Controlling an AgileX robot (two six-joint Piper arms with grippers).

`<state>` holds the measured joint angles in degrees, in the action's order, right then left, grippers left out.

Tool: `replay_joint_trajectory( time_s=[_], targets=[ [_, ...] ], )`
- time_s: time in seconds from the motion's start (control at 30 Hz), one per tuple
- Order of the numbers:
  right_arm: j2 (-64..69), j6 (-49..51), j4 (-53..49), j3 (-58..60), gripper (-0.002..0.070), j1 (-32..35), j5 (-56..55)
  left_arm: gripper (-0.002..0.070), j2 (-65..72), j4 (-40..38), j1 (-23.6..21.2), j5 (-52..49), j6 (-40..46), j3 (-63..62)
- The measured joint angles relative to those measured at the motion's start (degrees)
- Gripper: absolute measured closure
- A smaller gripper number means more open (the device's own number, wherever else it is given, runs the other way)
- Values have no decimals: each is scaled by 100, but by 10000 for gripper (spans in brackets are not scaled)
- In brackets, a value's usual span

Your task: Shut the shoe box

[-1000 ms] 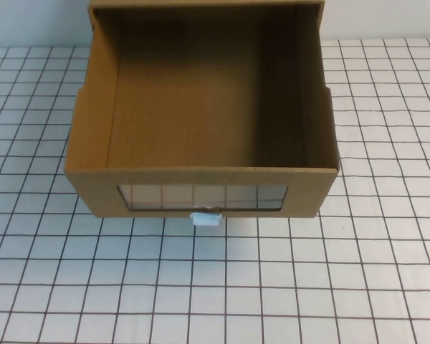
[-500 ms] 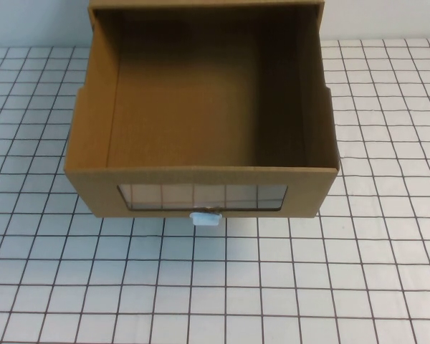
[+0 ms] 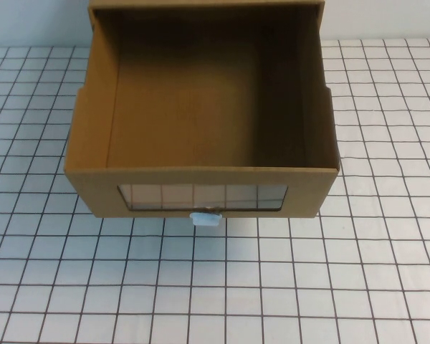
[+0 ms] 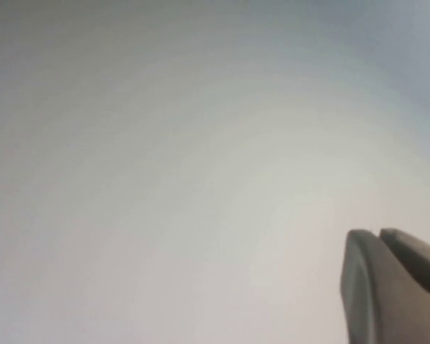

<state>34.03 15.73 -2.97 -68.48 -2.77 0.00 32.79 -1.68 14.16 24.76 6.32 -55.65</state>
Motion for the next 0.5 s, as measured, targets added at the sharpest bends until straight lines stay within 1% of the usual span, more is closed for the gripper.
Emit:
replay_joint_trajectory(
  time_s=[0.27, 0.4, 0.5],
  targets=[
    [84, -25, -21, 0, 690, 0, 145, 680, 0, -69, 0, -166, -148, 0],
    [125, -25, 5, 0, 690, 0, 165, 680, -44, -316, 0, -259, -632, -27],
    [211, -25, 94, 0, 690, 0, 165, 680, -102, -395, 0, -793, -947, -52]
  ],
)
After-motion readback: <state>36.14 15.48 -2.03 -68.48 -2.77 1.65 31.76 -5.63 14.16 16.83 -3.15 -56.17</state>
